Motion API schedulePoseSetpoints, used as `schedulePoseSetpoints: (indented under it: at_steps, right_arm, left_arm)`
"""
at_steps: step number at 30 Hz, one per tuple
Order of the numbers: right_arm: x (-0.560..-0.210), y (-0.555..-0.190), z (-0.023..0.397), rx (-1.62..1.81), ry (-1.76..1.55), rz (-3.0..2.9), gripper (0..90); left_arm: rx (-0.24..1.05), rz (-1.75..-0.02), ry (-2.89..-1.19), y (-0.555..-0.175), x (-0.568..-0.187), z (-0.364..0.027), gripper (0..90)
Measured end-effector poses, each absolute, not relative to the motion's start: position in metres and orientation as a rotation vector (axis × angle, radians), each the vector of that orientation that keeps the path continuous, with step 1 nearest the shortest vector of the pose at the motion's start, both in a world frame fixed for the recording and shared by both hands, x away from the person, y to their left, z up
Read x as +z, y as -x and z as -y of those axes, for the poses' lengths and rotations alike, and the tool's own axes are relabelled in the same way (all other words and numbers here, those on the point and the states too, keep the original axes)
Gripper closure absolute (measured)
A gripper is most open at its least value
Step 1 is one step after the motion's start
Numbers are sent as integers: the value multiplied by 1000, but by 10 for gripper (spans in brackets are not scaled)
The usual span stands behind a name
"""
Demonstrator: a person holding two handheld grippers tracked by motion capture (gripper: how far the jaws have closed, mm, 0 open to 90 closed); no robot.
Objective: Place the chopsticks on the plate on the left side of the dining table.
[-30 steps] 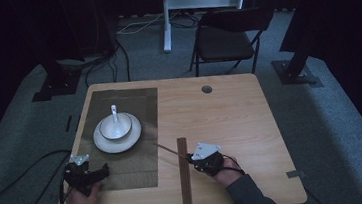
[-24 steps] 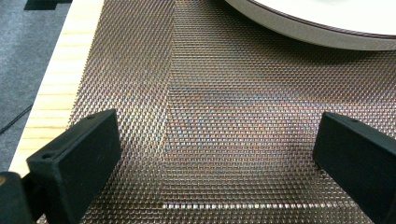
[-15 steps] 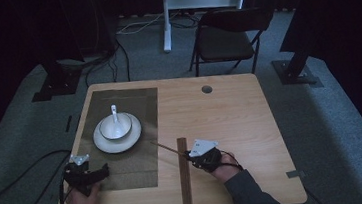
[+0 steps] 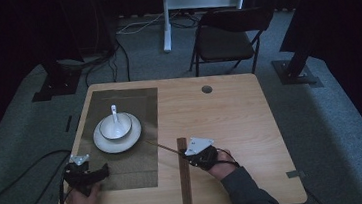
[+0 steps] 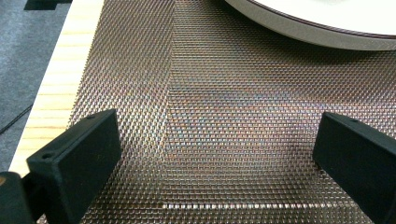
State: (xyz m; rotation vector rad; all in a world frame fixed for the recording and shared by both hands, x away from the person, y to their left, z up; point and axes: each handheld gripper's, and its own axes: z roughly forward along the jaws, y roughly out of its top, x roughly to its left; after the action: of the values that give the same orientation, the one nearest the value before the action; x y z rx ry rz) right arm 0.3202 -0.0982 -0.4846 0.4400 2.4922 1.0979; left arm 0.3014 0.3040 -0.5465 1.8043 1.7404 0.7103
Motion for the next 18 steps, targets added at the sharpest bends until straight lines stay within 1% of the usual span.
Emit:
schedulePoseSetpoints:
  at_steps: [18]
  right_arm:
    - [-479,-328,82,1105,-379,-2500,845]
  left_arm:
    - [710,-1740,-1804,-301,-547,-304,15]
